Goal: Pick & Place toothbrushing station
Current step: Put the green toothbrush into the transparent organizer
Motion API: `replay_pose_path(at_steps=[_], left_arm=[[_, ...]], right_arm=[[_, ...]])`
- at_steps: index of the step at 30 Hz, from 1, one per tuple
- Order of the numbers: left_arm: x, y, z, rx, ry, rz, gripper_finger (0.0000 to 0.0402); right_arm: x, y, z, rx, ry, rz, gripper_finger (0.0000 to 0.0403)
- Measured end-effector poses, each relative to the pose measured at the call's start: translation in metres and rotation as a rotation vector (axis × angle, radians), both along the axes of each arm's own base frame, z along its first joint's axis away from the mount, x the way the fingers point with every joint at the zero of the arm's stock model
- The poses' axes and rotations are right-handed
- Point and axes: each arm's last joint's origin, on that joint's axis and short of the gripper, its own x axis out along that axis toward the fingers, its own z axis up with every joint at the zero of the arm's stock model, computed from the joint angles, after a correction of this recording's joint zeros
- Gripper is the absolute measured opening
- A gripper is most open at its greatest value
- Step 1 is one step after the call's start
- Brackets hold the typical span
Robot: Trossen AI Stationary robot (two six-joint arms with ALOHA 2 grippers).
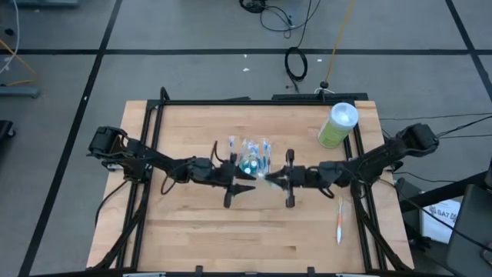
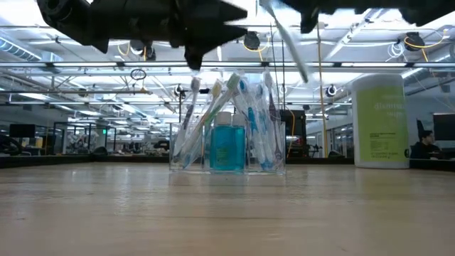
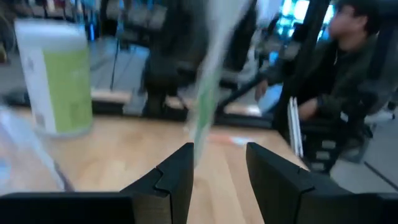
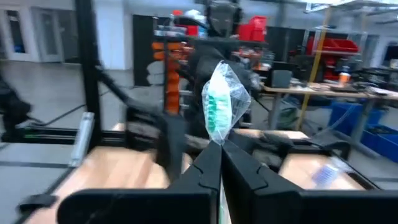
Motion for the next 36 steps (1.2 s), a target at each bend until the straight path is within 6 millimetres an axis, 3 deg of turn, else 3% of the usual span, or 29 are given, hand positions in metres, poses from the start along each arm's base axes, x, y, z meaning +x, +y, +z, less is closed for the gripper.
replay_pose_path(at_steps=[3,11,24,32,36], left_arm=[[0.001,0.004,0.005,0.008,-0.056,0.042,0.0154],[0.002,0.011,0.001,0.018,-0.008,0.097,0.0159],[0.002,0.011,0.001,0.011,-0.015,0.1,0.0224],[0.002,0.011,0.001,0.013,-0.015,0.101,0.0225],[0.002,0.011,0.0,0.015,0.001,0.101,0.0196]], right_arm=[[0.005,-0.008,-0.001,0.023,-0.015,-0.007,0.0001],[0.013,-0.017,-0.01,0.051,0.001,0.029,0.0],[0.031,-0.026,-0.028,0.112,-0.089,0.042,0.0],[0.05,-0.026,-0.032,0.111,-0.094,0.031,0.0],[0.057,-0.025,-0.036,0.093,-0.084,0.027,0.0]])
